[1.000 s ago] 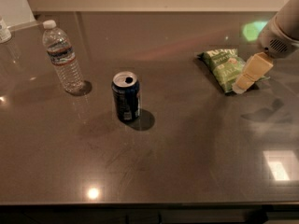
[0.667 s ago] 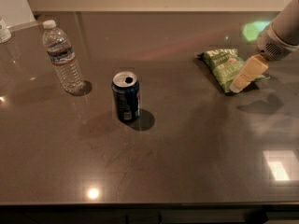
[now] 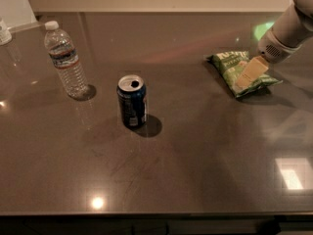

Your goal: Move green jalapeno chip bag near pepsi can

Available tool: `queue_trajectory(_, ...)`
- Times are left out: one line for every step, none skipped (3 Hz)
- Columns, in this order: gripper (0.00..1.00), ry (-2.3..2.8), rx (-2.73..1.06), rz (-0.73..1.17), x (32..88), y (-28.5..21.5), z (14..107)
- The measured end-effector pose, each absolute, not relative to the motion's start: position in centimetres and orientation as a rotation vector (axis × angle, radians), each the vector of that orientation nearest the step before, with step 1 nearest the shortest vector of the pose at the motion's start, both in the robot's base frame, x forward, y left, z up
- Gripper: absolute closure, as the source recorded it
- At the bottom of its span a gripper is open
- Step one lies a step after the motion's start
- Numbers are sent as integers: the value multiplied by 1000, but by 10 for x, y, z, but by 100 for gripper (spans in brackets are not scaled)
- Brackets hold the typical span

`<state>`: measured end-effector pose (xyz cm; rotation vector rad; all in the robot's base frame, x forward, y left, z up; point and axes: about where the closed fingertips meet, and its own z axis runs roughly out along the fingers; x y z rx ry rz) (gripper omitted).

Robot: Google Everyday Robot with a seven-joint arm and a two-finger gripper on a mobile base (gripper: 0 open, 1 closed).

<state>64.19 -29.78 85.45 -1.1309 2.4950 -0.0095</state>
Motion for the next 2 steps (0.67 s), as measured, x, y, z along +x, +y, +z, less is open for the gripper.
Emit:
queue_trajectory(15,2525,-1114,-2,653,-297,841)
queue_trajectory(38,2555,-1108,16,658,-293,834)
